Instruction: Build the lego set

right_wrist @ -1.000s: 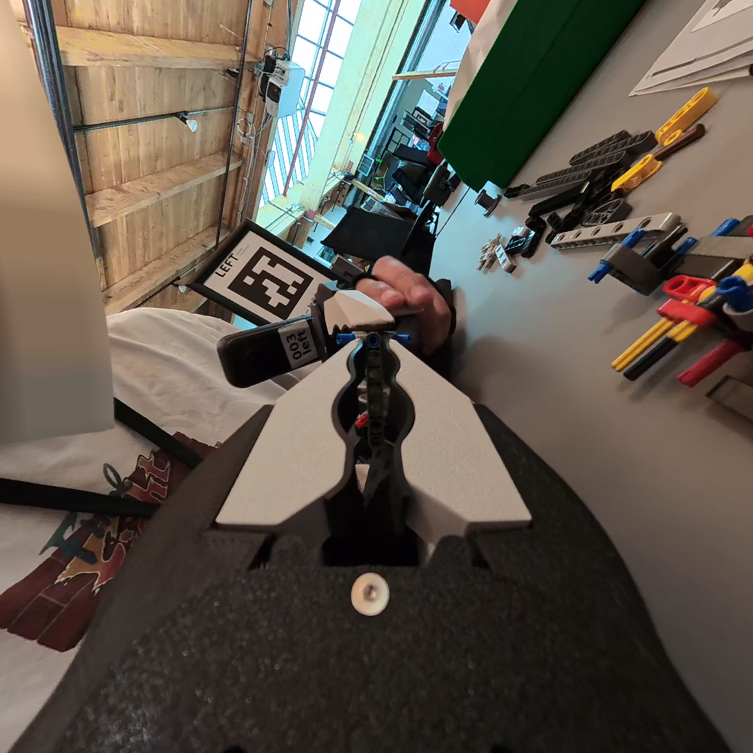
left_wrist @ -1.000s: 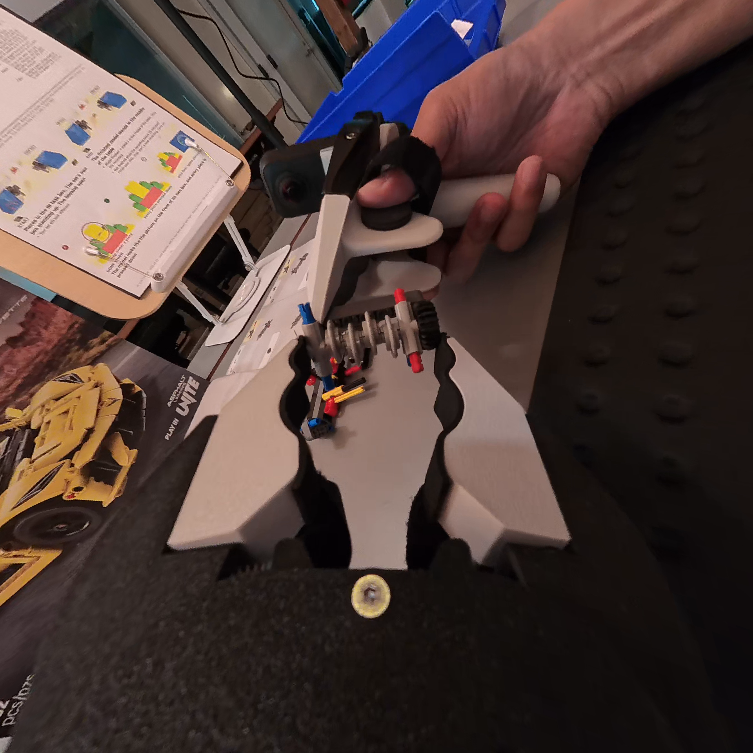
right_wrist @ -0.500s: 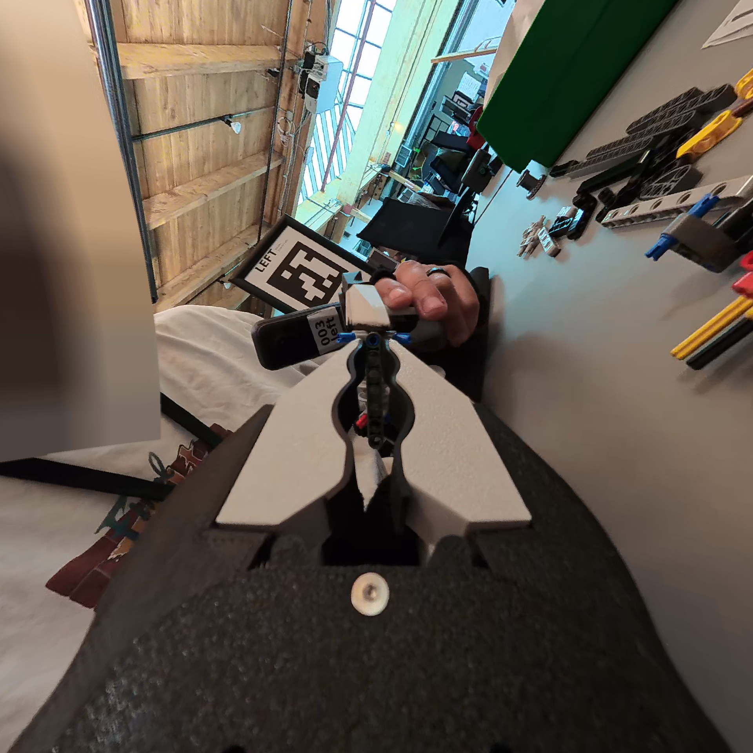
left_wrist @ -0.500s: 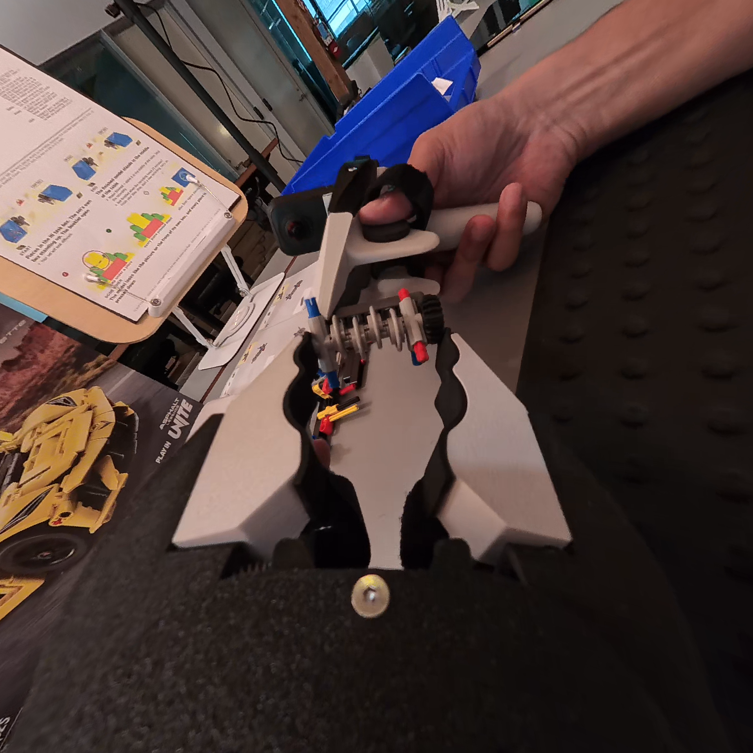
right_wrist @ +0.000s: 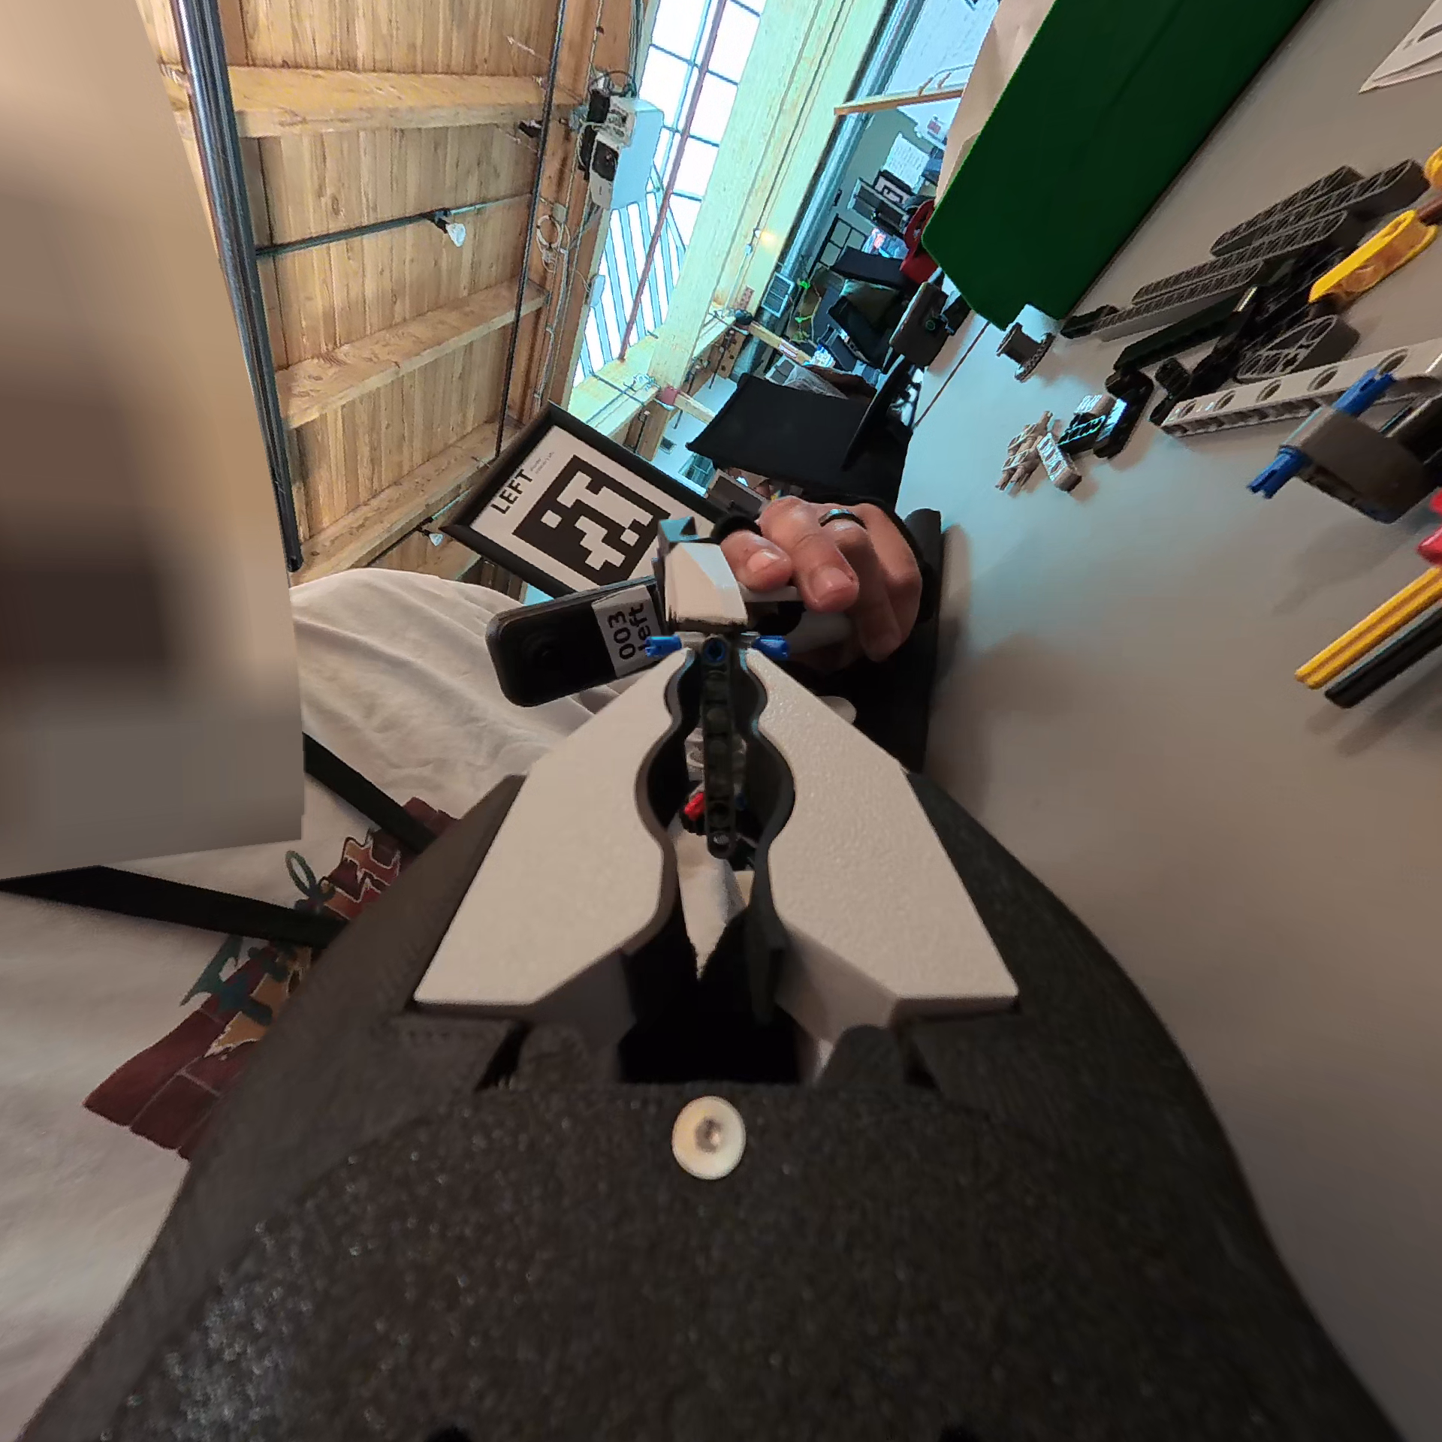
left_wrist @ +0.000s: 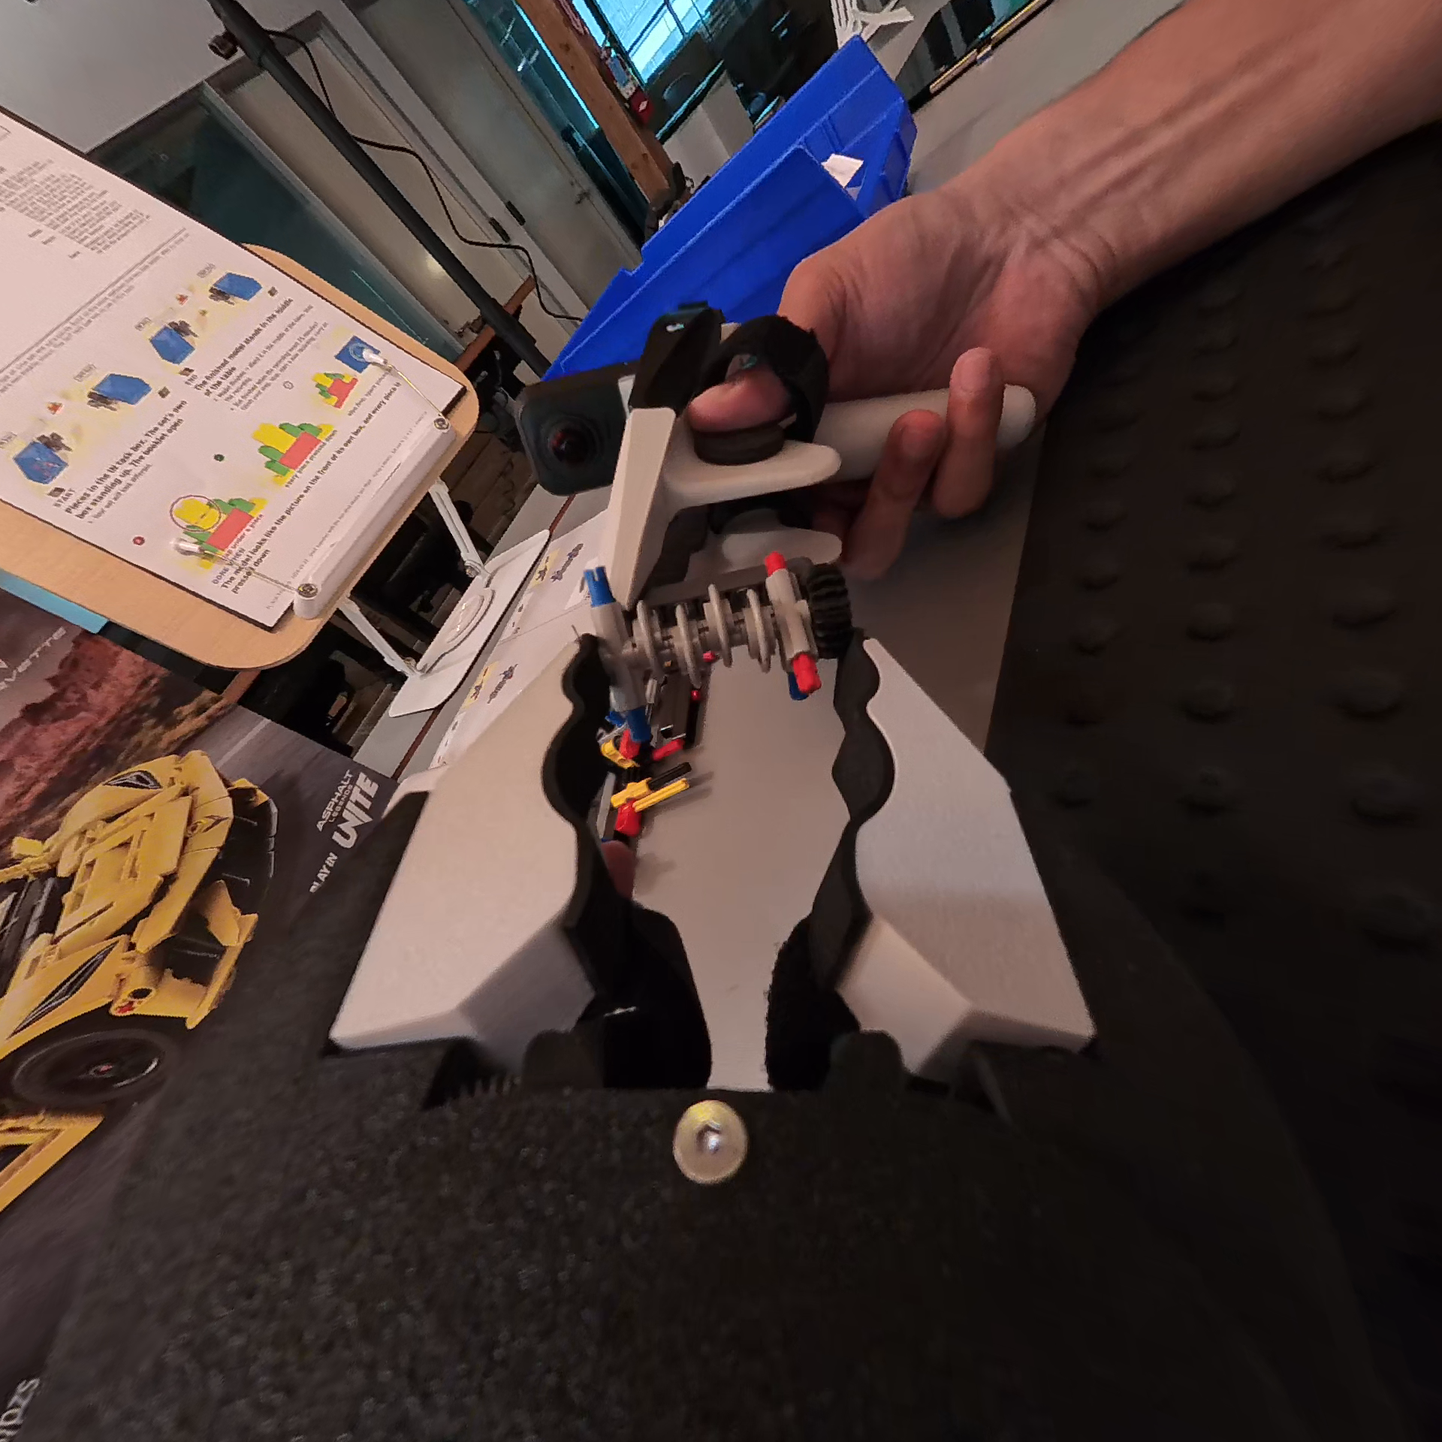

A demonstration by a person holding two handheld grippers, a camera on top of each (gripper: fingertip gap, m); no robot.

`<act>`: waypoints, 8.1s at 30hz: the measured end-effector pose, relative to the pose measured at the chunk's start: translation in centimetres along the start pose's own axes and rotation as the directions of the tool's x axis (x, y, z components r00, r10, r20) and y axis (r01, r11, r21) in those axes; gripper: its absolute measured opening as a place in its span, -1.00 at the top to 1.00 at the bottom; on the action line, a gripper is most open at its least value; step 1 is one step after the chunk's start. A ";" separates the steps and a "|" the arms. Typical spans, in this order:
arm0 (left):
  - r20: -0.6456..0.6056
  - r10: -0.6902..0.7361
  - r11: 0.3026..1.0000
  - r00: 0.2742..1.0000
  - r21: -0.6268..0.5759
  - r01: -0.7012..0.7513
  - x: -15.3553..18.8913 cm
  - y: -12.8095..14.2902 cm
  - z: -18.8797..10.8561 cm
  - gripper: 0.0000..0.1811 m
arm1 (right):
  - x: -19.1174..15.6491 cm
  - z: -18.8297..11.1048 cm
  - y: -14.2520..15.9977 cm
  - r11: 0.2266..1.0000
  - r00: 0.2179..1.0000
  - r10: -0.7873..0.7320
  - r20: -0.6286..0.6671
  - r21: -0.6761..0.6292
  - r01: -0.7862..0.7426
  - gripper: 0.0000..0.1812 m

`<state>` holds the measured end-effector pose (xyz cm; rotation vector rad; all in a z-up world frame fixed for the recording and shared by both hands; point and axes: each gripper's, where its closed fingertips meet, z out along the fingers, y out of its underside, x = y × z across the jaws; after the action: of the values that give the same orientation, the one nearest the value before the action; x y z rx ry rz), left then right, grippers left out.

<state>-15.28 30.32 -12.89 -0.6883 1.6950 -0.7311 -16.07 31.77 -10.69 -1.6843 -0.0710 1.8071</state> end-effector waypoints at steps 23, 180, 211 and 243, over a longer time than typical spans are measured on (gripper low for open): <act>0.024 0.049 0.999 0.998 0.000 -0.049 0.1 -0.2 -0.1 0.37 | -0.3 -0.3 0.1 0.999 0.999 0.032 0.026 -0.002 -0.032 0.94; -0.413 -0.786 0.454 0.461 0.122 0.883 -5.5 -2.5 -1.4 0.67 | -2.6 0.3 -2.3 0.945 0.939 -0.317 -0.131 0.044 0.325 0.92; -0.221 -0.776 0.528 0.591 0.286 0.800 -6.9 -3.2 -1.3 0.67 | -3.3 0.2 -3.9 0.911 0.925 -0.380 -0.030 0.160 0.379 0.92; -0.064 -0.780 0.573 0.622 0.325 0.752 -7.4 -2.7 -1.5 0.67 | -2.1 0.9 -3.3 0.882 0.888 -0.446 -0.109 0.115 0.457 0.94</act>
<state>-14.89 34.38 -6.02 -1.2237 1.0835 -1.5360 -15.62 33.73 -7.19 -1.4891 -0.2764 1.3611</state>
